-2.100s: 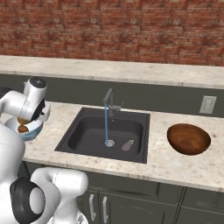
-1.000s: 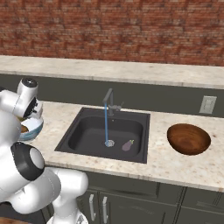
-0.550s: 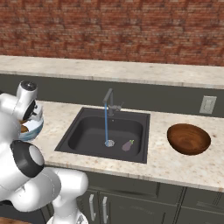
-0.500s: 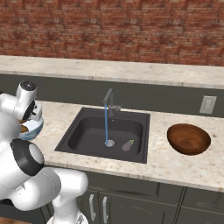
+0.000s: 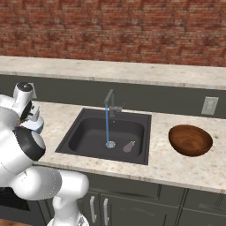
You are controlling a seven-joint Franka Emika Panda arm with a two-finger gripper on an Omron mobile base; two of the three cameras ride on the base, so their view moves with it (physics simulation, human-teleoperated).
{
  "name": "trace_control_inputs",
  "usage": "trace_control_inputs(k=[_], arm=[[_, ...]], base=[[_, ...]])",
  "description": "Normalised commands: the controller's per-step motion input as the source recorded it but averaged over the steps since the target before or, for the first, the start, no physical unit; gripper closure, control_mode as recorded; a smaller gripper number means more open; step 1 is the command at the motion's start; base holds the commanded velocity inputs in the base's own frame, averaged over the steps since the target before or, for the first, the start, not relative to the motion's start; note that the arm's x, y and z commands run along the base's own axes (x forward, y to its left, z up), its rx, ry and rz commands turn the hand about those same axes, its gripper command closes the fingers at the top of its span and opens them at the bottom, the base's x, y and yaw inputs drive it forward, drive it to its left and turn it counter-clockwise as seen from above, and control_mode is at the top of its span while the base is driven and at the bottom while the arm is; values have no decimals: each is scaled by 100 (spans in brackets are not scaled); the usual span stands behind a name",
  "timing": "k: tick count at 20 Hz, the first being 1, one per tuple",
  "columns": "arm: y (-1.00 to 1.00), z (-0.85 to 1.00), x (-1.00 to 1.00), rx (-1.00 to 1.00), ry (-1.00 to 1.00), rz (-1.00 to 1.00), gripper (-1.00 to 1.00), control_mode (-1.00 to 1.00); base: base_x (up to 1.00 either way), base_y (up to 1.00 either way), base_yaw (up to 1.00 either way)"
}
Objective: Pick the potatos from the sink and place them in one bowl. Place the eggplant in the other bowl. Then turn off the sink faucet.
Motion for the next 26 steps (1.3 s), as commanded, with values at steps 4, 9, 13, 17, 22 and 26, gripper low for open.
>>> trace_control_inputs(k=[4, 9, 13, 17, 22, 26], arm=[[0, -20, 0, -2, 0, 0, 100, -100], [0, -13, 4, -1, 0, -1, 100, -100], [4, -7, 16, 0, 0, 0, 100, -100], [6, -12, 26, -1, 0, -1, 100, -100], [16, -16, 29, -2, 0, -1, 100, -100], [25, -11, 20, -1, 0, 0, 100, -100]], base=[[0, 0, 0], [0, 0, 0], [0, 0, 0], [0, 0, 0], [0, 0, 0], [0, 0, 0]])
